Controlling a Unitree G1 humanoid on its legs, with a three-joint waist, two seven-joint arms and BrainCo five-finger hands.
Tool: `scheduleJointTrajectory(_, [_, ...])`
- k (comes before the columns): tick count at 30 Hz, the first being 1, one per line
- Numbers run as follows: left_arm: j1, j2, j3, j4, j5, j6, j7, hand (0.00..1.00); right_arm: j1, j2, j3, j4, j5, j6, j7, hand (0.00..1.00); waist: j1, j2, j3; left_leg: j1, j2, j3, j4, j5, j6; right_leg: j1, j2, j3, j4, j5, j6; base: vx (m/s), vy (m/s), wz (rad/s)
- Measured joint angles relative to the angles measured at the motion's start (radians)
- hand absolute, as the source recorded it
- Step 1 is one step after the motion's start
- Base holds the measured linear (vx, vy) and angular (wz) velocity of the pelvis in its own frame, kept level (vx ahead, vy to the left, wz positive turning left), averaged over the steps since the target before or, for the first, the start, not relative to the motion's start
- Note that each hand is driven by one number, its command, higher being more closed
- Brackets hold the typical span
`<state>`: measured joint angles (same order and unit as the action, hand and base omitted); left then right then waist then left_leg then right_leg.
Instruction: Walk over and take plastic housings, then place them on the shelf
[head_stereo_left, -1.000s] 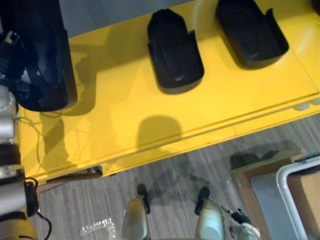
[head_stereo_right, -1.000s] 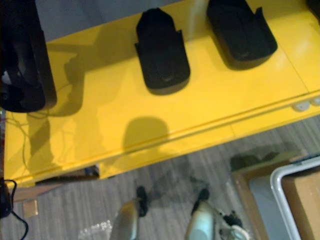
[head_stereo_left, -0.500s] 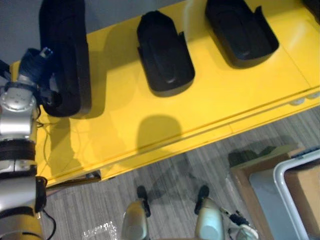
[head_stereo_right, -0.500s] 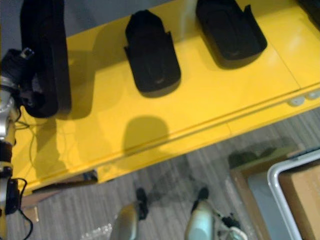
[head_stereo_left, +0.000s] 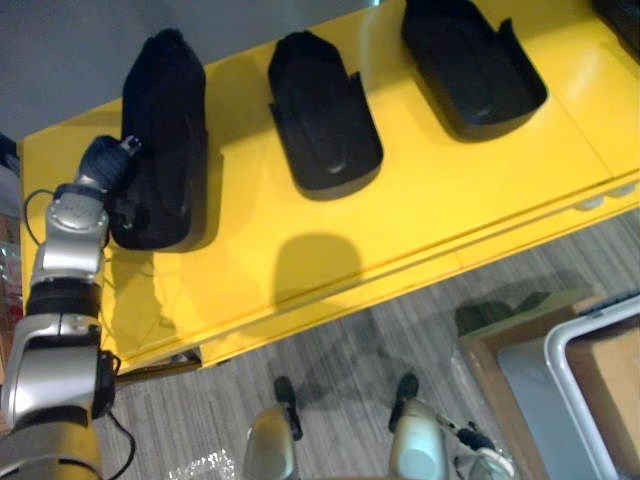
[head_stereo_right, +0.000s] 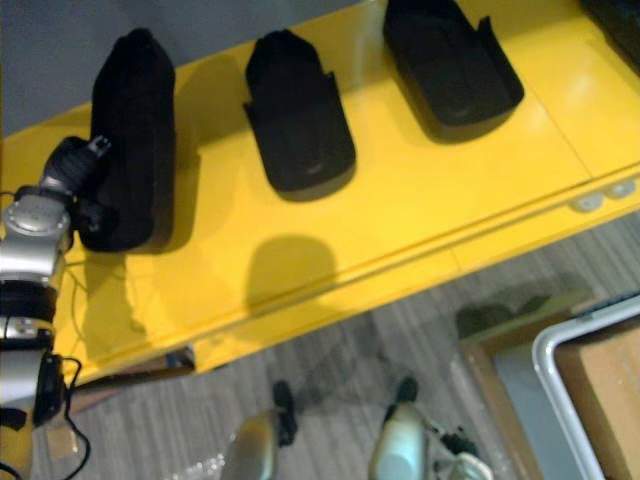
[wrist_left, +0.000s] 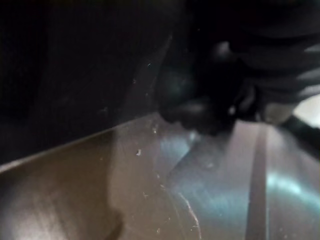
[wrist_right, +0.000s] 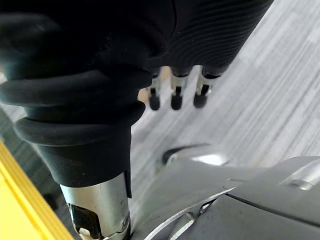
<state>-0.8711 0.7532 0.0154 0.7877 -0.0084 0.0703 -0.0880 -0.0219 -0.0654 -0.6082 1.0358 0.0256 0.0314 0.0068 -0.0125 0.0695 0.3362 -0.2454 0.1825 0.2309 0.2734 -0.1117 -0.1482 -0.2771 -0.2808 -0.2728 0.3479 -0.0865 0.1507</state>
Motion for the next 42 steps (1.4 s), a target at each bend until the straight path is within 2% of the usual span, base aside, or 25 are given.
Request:
scheduleJointTrajectory(10, [-0.035,-0.064,0.004,0.038,0.060,0.003,0.001,1.00,-0.001,0.002,0.001,-0.004,0.000,0.000,0.005,0.00,-0.001,0.000,0.002,0.003,0.003,0.007,-0.010,0.002,-0.001,0.000,0.004,0.001,-0.009,0.003,-0.001,0.00,0.000,0.00])
scheduleJointTrajectory(11, [-0.035,-0.066,0.005,0.038,0.067,0.002,0.006,0.00,-0.001,0.002,0.001,-0.004,0.000,0.000,0.007,0.00,-0.001,-0.001,0.003,0.004,0.003,0.007,-0.010,0.002,-0.001,0.000,0.003,0.001,-0.009,0.003,-0.001,0.00,0.003,-0.03])
scheduleJointTrajectory(14, [-0.052,-0.066,0.012,0.040,0.071,0.004,0.008,0.00,-0.001,0.005,0.001,-0.008,0.000,0.001,0.016,0.00,0.003,-0.009,0.014,0.019,0.004,0.022,-0.020,0.003,-0.001,0.002,0.005,0.010,-0.010,0.005,-0.001,0.00,0.000,-0.09])
scheduleJointTrajectory(21, [-0.075,-0.097,0.042,0.040,0.096,0.007,0.019,0.00,-0.002,0.010,-0.006,-0.011,0.000,0.002,0.016,0.00,0.003,-0.009,0.014,0.019,0.004,0.026,-0.020,0.003,-0.001,0.003,0.006,0.014,-0.023,0.014,0.002,0.00,0.002,-0.02])
scheduleJointTrajectory(32, [-0.074,-0.099,0.049,0.020,0.120,0.020,0.050,0.00,-0.005,0.010,-0.013,-0.004,0.000,0.002,0.019,0.00,0.000,-0.009,0.014,0.019,0.003,0.024,-0.019,0.003,-0.001,0.004,0.007,0.013,-0.023,0.014,0.002,0.00,0.000,0.00])
scheduleJointTrajectory(34, [-0.067,-0.099,0.052,-0.049,0.133,0.034,0.084,0.00,-0.006,0.010,-0.016,0.000,0.000,0.002,0.018,0.00,0.000,-0.009,0.014,0.019,0.003,0.021,-0.019,0.003,-0.001,0.007,0.008,0.010,-0.024,0.014,0.002,0.00,0.000,0.04])
scheduleJointTrajectory(37, [0.003,-0.107,0.107,-0.290,0.136,0.036,0.151,0.00,-0.016,0.008,-0.017,0.016,0.000,0.002,0.016,0.00,-0.006,-0.009,0.014,0.019,0.003,0.012,-0.019,0.003,-0.001,0.017,0.010,0.002,-0.031,0.014,0.002,0.00,0.000,0.05])
scheduleJointTrajectory(39, [0.095,-0.169,0.206,-0.526,0.141,0.031,0.244,0.00,-0.025,0.000,-0.017,0.040,0.001,-0.004,0.015,0.00,-0.007,-0.009,0.014,0.020,0.004,0.003,-0.019,0.002,-0.001,0.024,0.014,0.000,-0.040,0.014,0.002,0.00,0.000,0.00])
scheduleJointTrajectory(42, [0.224,-0.236,0.275,-0.722,0.155,0.025,0.325,0.00,-0.027,-0.003,-0.017,0.052,0.000,-0.008,0.013,0.00,-0.007,-0.009,0.014,0.029,0.007,0.000,-0.019,0.001,-0.001,0.035,0.019,0.000,-0.047,0.014,0.002,0.01,-0.001,-0.02])
